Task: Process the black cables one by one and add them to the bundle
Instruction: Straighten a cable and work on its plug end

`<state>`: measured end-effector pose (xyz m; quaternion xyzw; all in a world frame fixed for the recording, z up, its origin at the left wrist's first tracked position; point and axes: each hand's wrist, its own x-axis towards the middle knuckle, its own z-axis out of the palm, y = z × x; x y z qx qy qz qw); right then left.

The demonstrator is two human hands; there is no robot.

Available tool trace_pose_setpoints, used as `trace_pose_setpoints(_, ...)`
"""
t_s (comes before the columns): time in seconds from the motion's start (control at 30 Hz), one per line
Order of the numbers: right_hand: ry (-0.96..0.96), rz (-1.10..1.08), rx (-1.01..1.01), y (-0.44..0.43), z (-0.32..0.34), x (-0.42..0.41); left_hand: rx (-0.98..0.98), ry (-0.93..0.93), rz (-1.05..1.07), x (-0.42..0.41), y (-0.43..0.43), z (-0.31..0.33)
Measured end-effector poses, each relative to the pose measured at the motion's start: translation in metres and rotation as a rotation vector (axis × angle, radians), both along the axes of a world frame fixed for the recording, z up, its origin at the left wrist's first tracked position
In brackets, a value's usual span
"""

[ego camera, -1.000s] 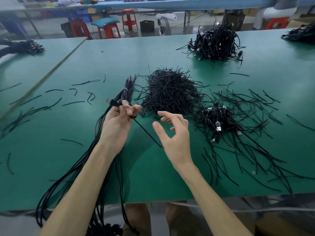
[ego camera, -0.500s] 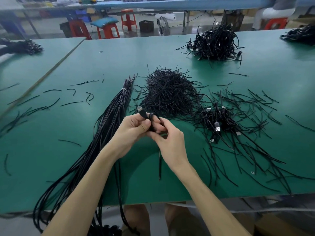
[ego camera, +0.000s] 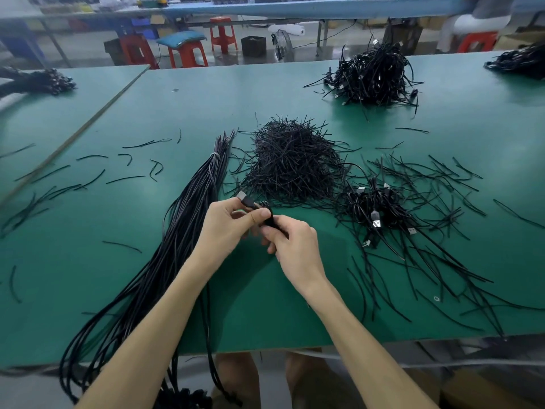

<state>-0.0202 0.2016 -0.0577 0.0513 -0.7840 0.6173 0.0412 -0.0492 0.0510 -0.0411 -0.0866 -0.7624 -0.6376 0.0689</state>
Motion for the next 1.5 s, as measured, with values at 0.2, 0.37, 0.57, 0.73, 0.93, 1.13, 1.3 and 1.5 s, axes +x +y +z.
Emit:
trace_pose_setpoints(0.2, -0.009, -0.012, 0.018, -0.001, 0.003, -0.001, -0.137, 0.122, 0.092, -0.001, 0.001, -0.006)
trace_pose_setpoints(0.37, -0.006, -0.008, 0.028, -0.001, 0.004, -0.001, -0.325, 0.229, 0.145, -0.002, -0.003, -0.005)
trace_pose_setpoints(0.57, 0.011, 0.034, 0.023, -0.002, 0.006, 0.001, -0.180, 0.019, 0.030, 0.000, 0.004, -0.002)
trace_pose_setpoints(0.73, -0.003, 0.063, 0.048, -0.004, 0.009, 0.001, -0.058, -0.045, -0.071, -0.003, -0.010, 0.006)
trace_pose_setpoints(0.93, -0.001, 0.059, 0.096, -0.004, 0.008, 0.000, 0.027, -0.066, -0.133, -0.006, -0.015, 0.005)
trace_pose_setpoints(1.13, 0.093, 0.123, 0.434, -0.010, 0.011, 0.001, 0.056, -0.053, -0.128, -0.006, -0.019, 0.005)
trace_pose_setpoints(1.3, 0.249, 0.141, 0.814, 0.009, 0.022, -0.015, 0.009, -0.054, -0.187, -0.008, -0.019, 0.002)
trace_pose_setpoints(1.5, 0.371, 0.201, 1.021, 0.020, 0.020, -0.024, -0.473, 0.144, -0.118, -0.001, -0.010, -0.004)
